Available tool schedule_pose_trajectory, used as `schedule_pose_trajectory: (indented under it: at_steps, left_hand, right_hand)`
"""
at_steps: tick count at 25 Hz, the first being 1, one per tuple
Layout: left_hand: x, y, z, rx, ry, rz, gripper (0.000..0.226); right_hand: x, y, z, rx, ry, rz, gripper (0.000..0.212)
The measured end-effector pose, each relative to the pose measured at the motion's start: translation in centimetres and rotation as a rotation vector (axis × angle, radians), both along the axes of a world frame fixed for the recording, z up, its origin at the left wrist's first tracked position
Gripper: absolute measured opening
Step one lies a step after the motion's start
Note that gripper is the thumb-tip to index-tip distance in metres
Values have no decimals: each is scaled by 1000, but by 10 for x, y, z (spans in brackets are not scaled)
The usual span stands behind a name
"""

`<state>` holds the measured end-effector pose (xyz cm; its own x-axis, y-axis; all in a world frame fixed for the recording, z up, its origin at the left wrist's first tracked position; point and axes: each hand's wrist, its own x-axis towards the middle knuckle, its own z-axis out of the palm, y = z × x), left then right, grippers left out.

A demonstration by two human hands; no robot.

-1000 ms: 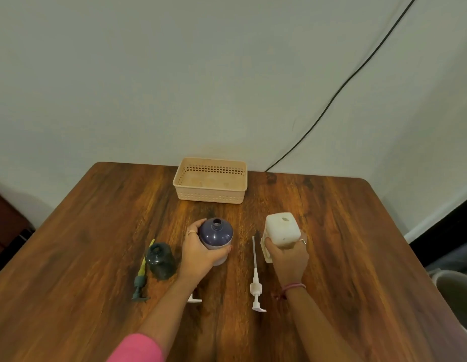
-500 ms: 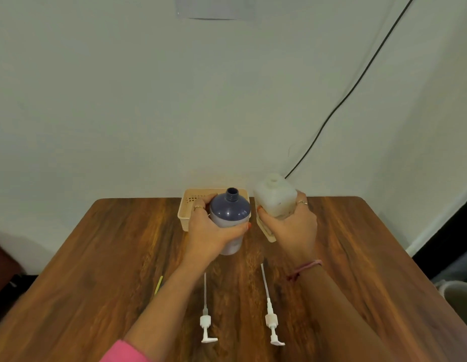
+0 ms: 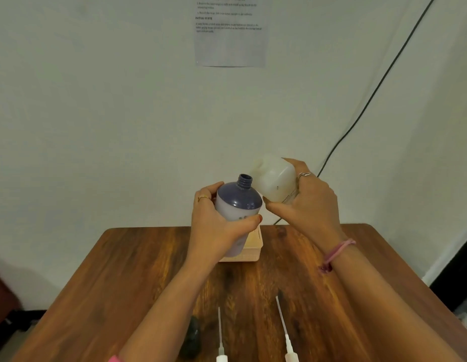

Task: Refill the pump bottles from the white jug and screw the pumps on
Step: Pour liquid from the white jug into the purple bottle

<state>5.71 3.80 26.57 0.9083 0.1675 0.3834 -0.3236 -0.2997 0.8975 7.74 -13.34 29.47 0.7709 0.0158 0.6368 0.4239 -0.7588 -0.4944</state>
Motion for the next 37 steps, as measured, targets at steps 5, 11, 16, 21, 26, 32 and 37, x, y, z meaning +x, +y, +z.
schedule_pose_trajectory:
  at_steps: [5,11,16,21,26,32,37]
  left_hand:
    - [-1,6,11,-25,-41,-3,83]
    - [1,9,18,-37,-58,1,83]
    - [0,9,19,-69,-66,-9,82]
    - [0,7,18,-73,-65,-13,83]
    - [1,7,18,-84,-70,-16,82]
    - [3,6,15,-91,-56,-12,87]
    - [4,4,14,-91,-47,-17,87]
  right_hand:
    - [9,4,14,-115,-91,-15,77]
    - [13,3,25,-221,-197,-56,79]
    - [16,-1,29,-301,-270,-73,81]
    - [17,-2,31,-334,-325,-83,81]
    - [19,-5,33,-372,-385,-87,81]
    - [22,-8,32,-409,-414,-96,81]
    - [24,-9,30,-416,-416,-97,82]
